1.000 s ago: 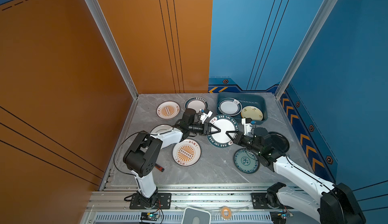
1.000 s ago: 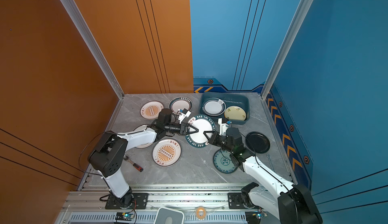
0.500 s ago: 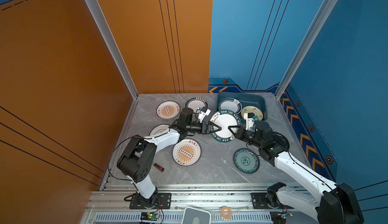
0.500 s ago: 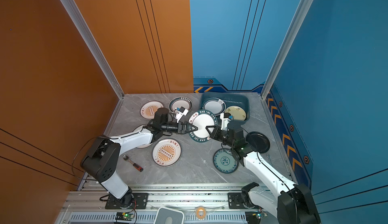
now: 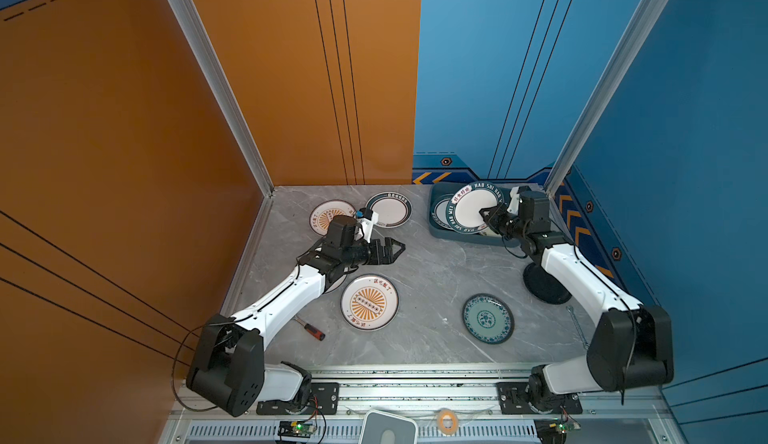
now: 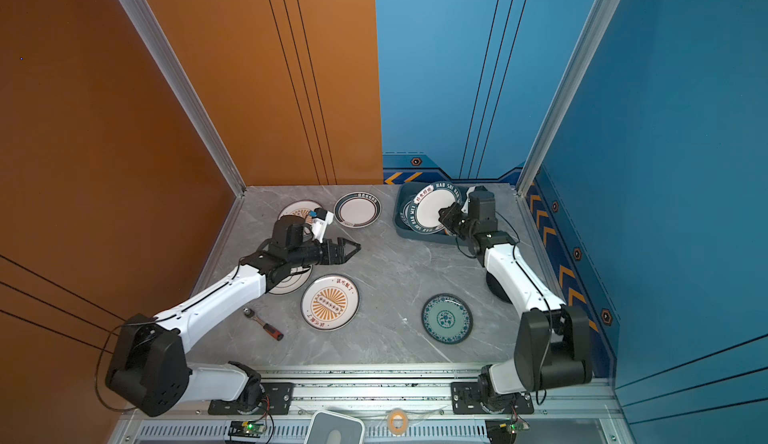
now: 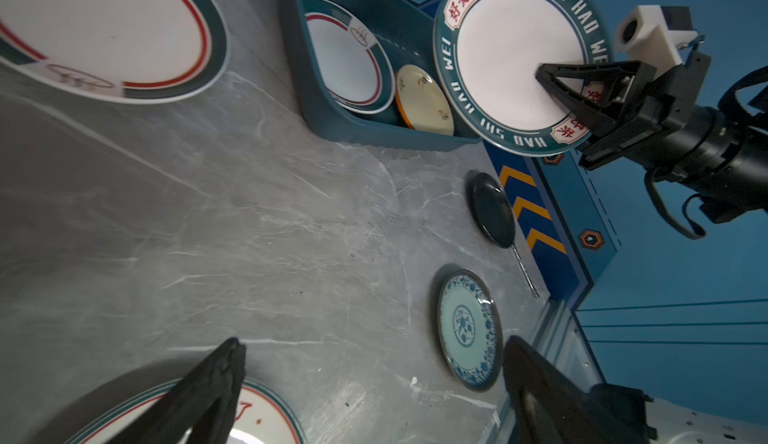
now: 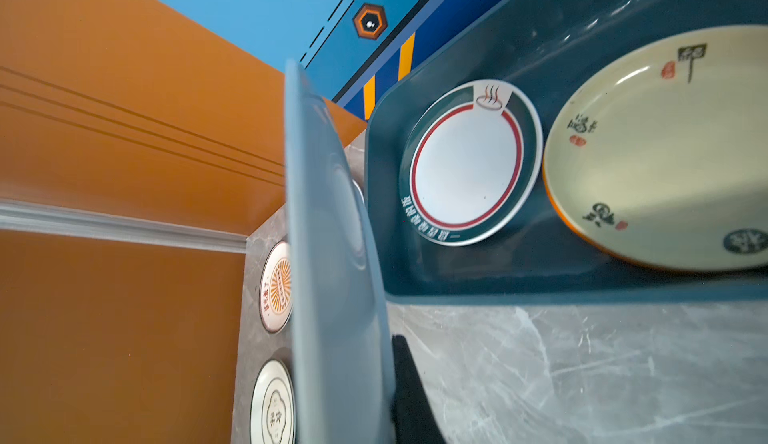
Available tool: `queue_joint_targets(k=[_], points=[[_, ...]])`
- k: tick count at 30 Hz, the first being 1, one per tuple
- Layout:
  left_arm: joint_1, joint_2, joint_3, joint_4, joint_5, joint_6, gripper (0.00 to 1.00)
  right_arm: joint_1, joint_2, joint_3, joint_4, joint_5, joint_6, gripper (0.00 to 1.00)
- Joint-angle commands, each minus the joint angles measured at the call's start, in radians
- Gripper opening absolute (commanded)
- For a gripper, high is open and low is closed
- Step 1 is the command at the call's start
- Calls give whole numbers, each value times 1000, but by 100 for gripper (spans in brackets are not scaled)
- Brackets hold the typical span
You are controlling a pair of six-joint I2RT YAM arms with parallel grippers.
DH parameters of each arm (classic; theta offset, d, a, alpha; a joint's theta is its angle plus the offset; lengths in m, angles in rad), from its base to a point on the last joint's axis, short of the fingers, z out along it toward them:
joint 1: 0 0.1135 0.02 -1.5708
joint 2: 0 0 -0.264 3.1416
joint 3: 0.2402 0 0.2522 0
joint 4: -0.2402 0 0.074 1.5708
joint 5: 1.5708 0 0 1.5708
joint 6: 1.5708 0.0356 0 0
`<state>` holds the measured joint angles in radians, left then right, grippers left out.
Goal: Place the plates into the plastic bin on the countertop
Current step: 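Carry the HAO SHI HAO WEI plate with the right gripper into the teal bin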
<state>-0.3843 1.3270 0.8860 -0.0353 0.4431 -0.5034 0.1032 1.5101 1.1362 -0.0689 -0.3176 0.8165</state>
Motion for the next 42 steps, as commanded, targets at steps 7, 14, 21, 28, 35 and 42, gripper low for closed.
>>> queue_joint_targets(k=[7,14,21,28,35,42], points=[[96,-145,-129,-14,-173,4,98,-19,299,297,-82,-5,36,0],[99,-143,-149,32,-243,-12,98,-12,437,385,-105,32,76,0],[102,-137,-154,31,-234,-14,98,-8,536,416,-83,28,114,0],[102,-137,-153,21,-233,-11,98,-7,592,425,-68,27,125,0],[101,-123,-148,19,-218,-7,98,-12,647,446,-96,27,108,15],[99,-121,-143,9,-214,-3,98,-16,680,466,-137,37,85,38]])
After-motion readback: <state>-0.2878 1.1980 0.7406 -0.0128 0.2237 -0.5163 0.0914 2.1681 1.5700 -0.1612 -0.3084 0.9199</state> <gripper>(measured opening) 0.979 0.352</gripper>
